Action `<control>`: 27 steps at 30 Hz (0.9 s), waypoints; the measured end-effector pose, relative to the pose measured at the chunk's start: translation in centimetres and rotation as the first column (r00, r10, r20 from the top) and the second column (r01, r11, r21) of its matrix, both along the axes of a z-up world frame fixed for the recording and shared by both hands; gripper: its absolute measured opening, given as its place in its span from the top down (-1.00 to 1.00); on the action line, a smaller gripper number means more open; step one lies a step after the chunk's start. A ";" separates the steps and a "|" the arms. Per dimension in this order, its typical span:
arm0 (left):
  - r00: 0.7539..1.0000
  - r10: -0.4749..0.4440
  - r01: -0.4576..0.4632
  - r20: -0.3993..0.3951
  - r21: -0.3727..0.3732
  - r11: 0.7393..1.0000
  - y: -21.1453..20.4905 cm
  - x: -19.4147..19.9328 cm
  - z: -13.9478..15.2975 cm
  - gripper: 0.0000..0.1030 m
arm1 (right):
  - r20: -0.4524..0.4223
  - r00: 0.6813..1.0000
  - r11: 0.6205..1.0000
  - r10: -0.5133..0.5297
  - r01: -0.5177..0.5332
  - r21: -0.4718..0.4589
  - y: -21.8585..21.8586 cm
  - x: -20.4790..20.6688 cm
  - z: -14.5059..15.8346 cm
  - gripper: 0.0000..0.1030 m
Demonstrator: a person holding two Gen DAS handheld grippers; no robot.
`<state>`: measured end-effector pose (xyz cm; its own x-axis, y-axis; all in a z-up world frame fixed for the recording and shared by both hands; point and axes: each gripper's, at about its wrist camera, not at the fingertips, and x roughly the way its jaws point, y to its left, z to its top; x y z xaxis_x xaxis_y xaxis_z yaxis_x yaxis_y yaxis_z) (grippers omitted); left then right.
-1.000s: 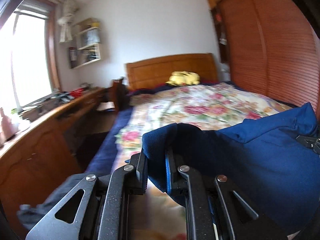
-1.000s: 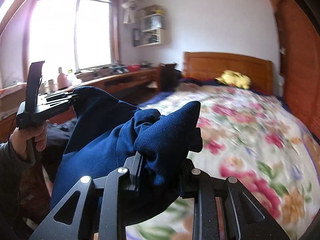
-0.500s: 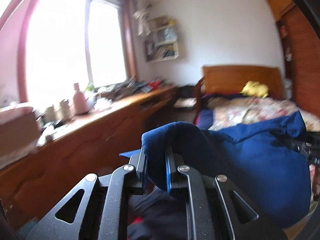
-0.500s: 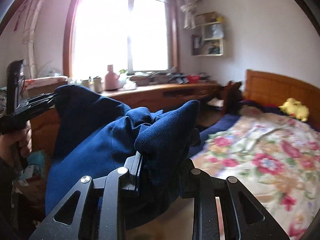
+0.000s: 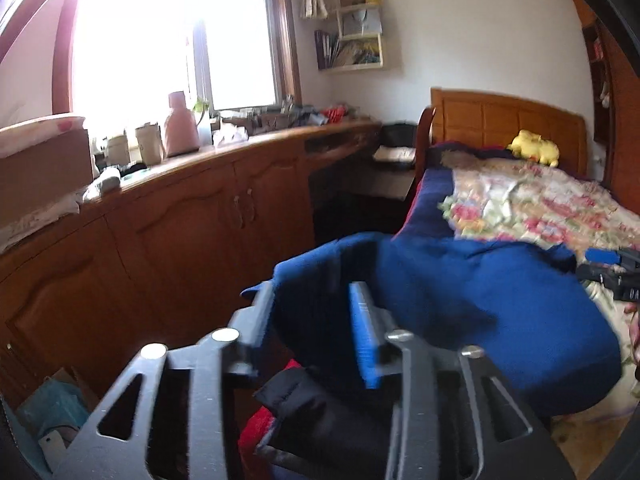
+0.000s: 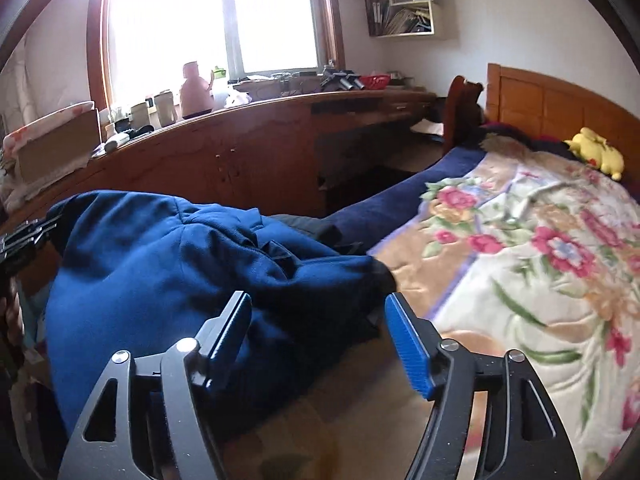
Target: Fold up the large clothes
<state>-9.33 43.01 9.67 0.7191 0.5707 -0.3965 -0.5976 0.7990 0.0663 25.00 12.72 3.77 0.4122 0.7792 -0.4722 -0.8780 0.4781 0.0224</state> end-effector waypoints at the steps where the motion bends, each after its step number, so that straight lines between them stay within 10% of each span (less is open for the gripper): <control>1: 1.000 -0.006 0.005 0.015 0.005 1.000 -0.5 -0.5 0.5 -0.04 | 0.016 1.000 1.000 0.000 0.000 0.006 -1.0 -0.2 0.1 -0.43; 4: 0.995 -0.057 0.055 0.083 0.029 0.998 -3.6 -1.1 1.9 -0.62 | 0.039 0.999 1.000 0.002 -0.003 0.020 -4.2 -1.9 -0.1 -0.50; 8: 0.983 -0.150 0.147 0.106 0.037 0.988 -8.0 0.1 2.9 -0.70 | 0.050 0.998 0.999 -0.028 0.027 0.024 -9.7 -10.1 -1.2 -0.59; 27: 0.828 -0.547 0.553 0.122 -0.025 0.833 -32.7 10.9 -1.1 -0.93 | 0.086 0.911 0.912 -0.404 0.394 0.113 -29.3 -15.1 -2.0 -0.62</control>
